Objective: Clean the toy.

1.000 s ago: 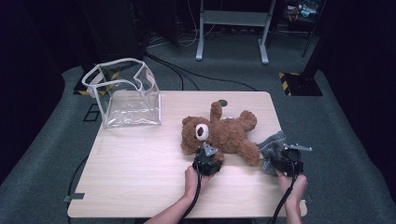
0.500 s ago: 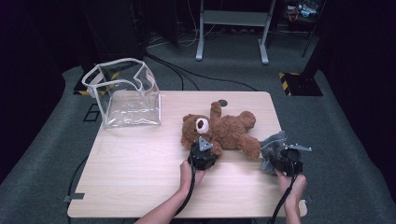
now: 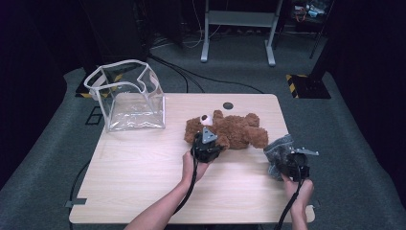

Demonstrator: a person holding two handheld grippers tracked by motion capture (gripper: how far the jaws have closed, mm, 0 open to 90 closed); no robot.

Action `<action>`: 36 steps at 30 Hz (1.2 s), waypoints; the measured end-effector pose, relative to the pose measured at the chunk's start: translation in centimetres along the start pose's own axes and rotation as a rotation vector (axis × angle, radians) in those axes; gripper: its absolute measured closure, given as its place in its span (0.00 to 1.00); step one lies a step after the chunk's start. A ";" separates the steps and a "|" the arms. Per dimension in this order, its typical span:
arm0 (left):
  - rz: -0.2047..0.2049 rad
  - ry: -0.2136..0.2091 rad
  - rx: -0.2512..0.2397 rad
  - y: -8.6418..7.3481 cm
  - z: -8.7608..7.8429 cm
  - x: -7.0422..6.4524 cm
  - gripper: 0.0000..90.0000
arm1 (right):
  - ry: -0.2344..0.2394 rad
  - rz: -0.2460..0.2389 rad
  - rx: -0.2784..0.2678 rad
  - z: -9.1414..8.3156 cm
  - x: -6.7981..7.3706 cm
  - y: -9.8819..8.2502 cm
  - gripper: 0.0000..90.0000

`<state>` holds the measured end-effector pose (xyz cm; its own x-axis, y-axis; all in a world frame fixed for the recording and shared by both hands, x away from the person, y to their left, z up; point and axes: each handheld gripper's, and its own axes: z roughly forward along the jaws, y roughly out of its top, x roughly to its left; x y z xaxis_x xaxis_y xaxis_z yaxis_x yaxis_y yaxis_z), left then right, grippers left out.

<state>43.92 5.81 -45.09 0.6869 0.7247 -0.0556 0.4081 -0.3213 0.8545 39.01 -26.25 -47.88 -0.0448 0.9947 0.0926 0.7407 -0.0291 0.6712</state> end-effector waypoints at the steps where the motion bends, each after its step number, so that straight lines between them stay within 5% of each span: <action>1: 0.006 -0.004 -0.007 0.3 -0.1 0.1 0.85 | 0.000 -0.009 -0.001 0.0 0.0 0.0 0.76; 13: 0.038 -0.065 -0.042 2.8 -2.3 -0.2 0.85 | 0.041 -0.034 -0.031 -0.9 2.2 0.0 0.76; 20: -0.071 -0.014 -0.014 2.1 -1.1 1.1 0.82 | 0.080 -0.060 -0.054 -1.7 3.5 -0.5 0.77; 29: -0.146 -0.018 -0.009 2.5 -0.9 2.5 0.80 | 0.193 -0.168 -0.137 -3.5 9.5 0.8 0.77; 36: -0.167 -0.035 0.009 2.7 -0.9 3.0 0.78 | 0.201 -0.253 -0.147 -1.6 14.9 4.6 0.77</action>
<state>46.58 7.68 -42.48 0.6293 0.7469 -0.2148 0.5236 -0.2033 0.8274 40.65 -11.71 -42.20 -0.3566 0.9333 0.0427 0.5854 0.1876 0.7888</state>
